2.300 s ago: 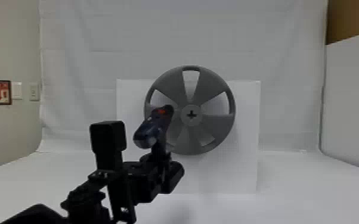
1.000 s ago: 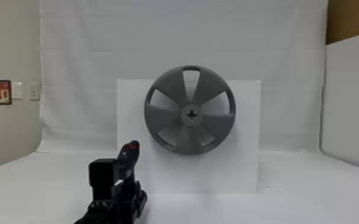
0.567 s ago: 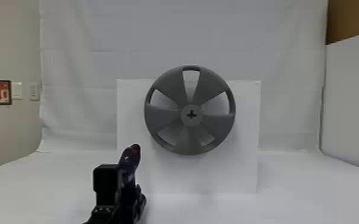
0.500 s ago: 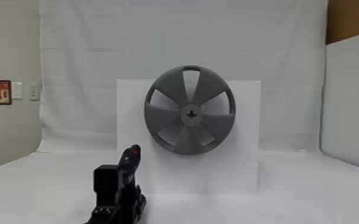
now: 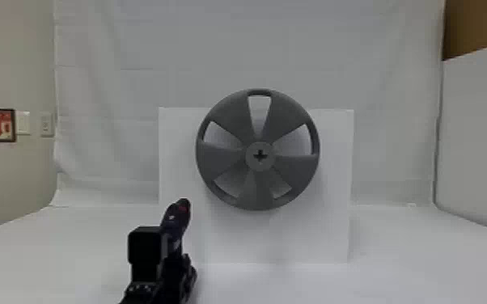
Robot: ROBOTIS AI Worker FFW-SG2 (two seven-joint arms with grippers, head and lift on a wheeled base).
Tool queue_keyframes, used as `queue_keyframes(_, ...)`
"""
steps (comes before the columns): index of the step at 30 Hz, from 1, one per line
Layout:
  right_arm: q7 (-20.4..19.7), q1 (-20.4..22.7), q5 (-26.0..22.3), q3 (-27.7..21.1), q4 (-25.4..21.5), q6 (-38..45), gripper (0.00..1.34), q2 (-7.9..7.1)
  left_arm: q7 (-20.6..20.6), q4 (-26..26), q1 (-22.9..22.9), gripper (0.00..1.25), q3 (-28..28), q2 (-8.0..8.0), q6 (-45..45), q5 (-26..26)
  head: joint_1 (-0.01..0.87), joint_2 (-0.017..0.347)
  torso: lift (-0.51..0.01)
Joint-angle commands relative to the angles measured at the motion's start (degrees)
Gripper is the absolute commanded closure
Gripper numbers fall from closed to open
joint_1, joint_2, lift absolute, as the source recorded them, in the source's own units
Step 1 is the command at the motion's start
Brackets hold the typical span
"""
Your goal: Grasp the drill and bring into the middle of wheel
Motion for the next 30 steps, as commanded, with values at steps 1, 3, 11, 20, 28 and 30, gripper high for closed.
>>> queue_keyframes(1, 0.0, 0.1, 0.0, 0.0, 0.0, 0.0, 0.27, -0.03, 0.0, 0.2, 0.3, 0.74, -0.2, 0.06, -1.7, -0.2, 0.054, 0.031, -0.403)
queue_keyframes(3, 0.0, 0.1, 0.0, 0.0, 0.0, 0.0, 0.27, 0.06, 0.0, 0.2, 0.3, 0.69, -0.3, 0.06, -1.7, -0.5, 0.054, 0.031, -0.403)
queue_keyframes(11, 0.0, 0.1, 0.0, 0.0, 0.0, 0.0, 0.27, -0.03, 0.0, 0.4, 0.3, 0.47, -0.3, 0.06, -1.7, -0.6, 0.054, 0.031, -0.403)
queue_keyframes(20, 0.0, 0.1, 0.0, 0.0, 0.0, 0.0, 0.27, -0.03, 0.0, 0.4, 0.3, 0.20, -0.1, 0.06, -1.7, -0.7, 0.054, 0.031, -0.403)
queue_keyframes(28, 0.0, 0.1, 0.0, 0.0, 0.0, 0.0, 0.27, -0.03, -3.4, 0.4, 0.5, 0.06, 1.6, -0.02, -1.8, -1.6, 0.054, 0.031, -0.403)
queue_keyframes(30, 0.0, 0.1, 0.2, 0.2, 0.0, 0.0, 0.27, 0.06, -6.2, 0.5, 0.6, 0.06, 2.8, -0.20, -1.8, -2.0, 0.054, 0.031, -0.403)
